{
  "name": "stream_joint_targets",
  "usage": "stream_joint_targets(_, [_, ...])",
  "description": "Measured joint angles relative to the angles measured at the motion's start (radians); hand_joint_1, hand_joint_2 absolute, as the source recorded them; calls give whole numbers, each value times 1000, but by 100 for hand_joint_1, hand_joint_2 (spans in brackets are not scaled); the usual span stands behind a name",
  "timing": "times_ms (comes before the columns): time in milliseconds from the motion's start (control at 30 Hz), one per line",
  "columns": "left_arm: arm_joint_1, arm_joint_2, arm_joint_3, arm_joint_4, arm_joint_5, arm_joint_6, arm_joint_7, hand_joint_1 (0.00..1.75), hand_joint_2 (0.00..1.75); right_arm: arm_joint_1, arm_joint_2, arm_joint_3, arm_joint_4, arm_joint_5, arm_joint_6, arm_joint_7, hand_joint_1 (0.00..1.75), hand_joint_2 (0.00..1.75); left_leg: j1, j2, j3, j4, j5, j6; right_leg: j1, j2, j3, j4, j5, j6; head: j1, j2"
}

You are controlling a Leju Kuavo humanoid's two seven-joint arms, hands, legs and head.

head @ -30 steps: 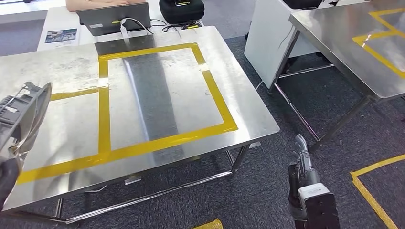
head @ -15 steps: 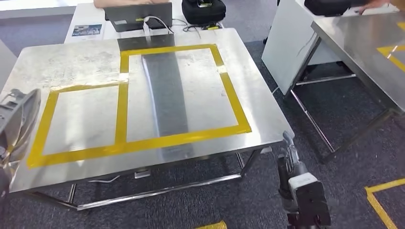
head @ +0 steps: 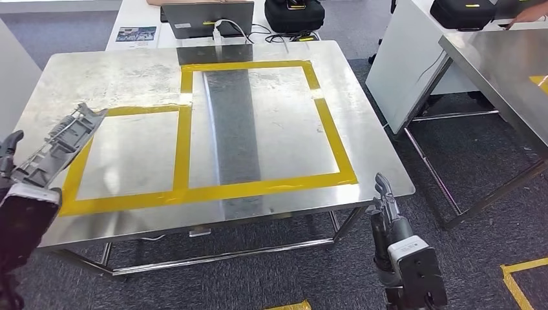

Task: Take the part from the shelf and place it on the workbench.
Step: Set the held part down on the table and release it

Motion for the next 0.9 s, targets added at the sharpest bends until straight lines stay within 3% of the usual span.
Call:
stream_joint_targets(100, [-98,-2,-62,71,-2,-46,3,175,175,-14,-2,14,4,-8,7,-3,0,0,0,1,-1,0,1,2,-1,0,-1,-2,1,15,-2,0])
stream_joint_targets(333, [-259,-23,-208,221,-9,-91,7,175,175,-31,-2,38,16,-23,17,-19,0,0,0,6,-2,0,4,2,0,6,1,3,3,17,-8,0])
stream_joint_targets(500, [-400,-104,-340,383,-47,-134,4,175,175,-54,0,55,25,-49,38,-66,0,0,0,6,-2,-1,5,2,0,6,-7,4,3,17,-11,0])
stream_joint_targets(667, [-517,-190,-446,539,-61,-145,5,175,175,-76,4,75,26,-42,56,-87,0,0,0,9,-6,-1,8,2,-1,10,5,5,8,20,-10,0])
stream_joint_targets(800, [-560,-220,-491,608,-66,-166,14,175,175,-78,5,82,26,-35,58,-91,0,0,0,10,-8,-1,9,3,-1,12,3,5,9,20,-11,0])
stream_joint_targets(900, [-582,-224,-501,636,-114,-252,25,175,175,-75,5,84,16,-11,58,-96,0,0,0,10,-8,-1,9,3,-1,11,3,6,9,20,-12,0])
